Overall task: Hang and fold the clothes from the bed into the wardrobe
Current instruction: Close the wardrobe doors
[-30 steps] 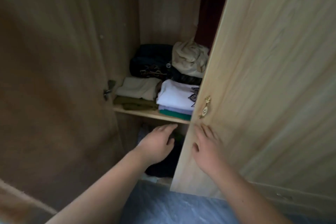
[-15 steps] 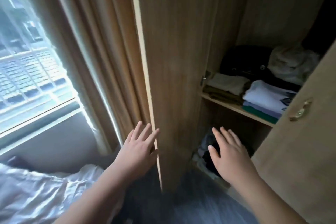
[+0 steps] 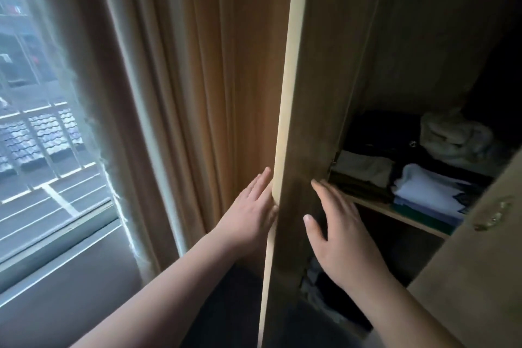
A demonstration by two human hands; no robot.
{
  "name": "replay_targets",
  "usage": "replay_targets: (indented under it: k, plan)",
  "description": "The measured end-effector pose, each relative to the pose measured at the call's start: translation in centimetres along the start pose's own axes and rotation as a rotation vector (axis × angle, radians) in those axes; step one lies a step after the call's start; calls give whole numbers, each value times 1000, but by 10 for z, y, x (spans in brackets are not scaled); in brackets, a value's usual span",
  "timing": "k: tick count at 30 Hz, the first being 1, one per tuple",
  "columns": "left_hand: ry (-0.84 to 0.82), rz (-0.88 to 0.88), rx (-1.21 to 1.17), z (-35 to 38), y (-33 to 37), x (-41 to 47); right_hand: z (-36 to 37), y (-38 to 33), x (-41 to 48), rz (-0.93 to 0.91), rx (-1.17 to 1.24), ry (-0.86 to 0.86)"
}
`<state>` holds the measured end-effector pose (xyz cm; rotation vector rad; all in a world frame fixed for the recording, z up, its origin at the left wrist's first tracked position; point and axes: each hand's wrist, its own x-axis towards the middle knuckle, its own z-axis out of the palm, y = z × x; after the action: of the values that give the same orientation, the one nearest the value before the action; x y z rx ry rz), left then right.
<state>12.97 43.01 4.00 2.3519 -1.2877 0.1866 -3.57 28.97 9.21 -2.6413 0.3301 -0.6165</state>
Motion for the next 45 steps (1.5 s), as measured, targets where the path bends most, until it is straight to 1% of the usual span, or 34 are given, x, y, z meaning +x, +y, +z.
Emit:
replay_targets:
  k: [2,5,8,11,14,16,18,21,23,28,32,36,42,45]
  plan:
    - [48,76,-134,6,4,0,-7,-11,-1,-48,38,79]
    - [103,219,-187,21,16,3,-18,-14,-3,-188,17,168]
    - [77,331,-187,39,36,14,-31,-2,-8,-232,-53,262]
    - [28,414,-203,61,64,27,-45,25,-16,-215,-176,402]
    - [-23,439,-232,81,100,43,-62,61,-31,-135,-308,440]
    - [-71,439,-228,92,125,57,-74,84,-40,-28,-414,415]
    - [-82,454,-199,106,150,76,-87,110,-44,81,-501,383]
    - [-64,494,-131,134,186,112,-112,156,-38,214,-537,360]
    - [-60,516,-65,154,207,138,-130,192,-28,269,-527,353]
    - [-96,426,95,195,253,200,-163,279,9,262,-563,270]
    - [-60,326,163,222,275,229,-175,323,29,207,-682,232]
    - [-15,268,180,239,282,254,-182,358,48,141,-787,265]
    - [20,192,202,255,292,279,-180,396,74,83,-806,340]
    - [50,169,205,262,296,288,-181,405,84,83,-814,337]
